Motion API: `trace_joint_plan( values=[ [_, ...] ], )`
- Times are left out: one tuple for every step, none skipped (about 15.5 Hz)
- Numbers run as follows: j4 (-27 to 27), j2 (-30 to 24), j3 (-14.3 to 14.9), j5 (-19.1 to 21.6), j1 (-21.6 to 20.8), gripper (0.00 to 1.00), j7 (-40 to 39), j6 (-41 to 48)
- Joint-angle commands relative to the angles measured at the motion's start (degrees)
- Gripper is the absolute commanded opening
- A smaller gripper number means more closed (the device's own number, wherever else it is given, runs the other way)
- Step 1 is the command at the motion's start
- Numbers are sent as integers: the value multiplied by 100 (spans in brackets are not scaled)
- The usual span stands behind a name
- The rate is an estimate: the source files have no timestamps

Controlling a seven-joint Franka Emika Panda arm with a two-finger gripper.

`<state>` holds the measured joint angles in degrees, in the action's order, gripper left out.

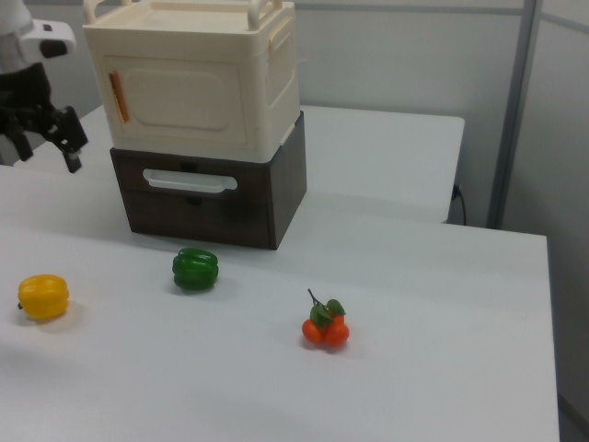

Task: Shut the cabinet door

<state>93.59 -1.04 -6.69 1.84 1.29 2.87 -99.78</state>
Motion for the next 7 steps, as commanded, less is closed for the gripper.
trace_joint_plan(
  values=[
    [72,-9,403,-62,-76,100,-497,-164],
    [63,-10,457,-52,-94,100,-507,-155],
    [72,-10,458,-52,-120,100,-507,-155],
    [63,-10,466,-52,-138,100,-472,-155],
    [63,-10,466,-52,-146,100,-454,-129],
    [72,-19,466,-52,-147,100,-445,-120],
    [72,-19,458,-52,-147,100,-445,-129]
  ],
)
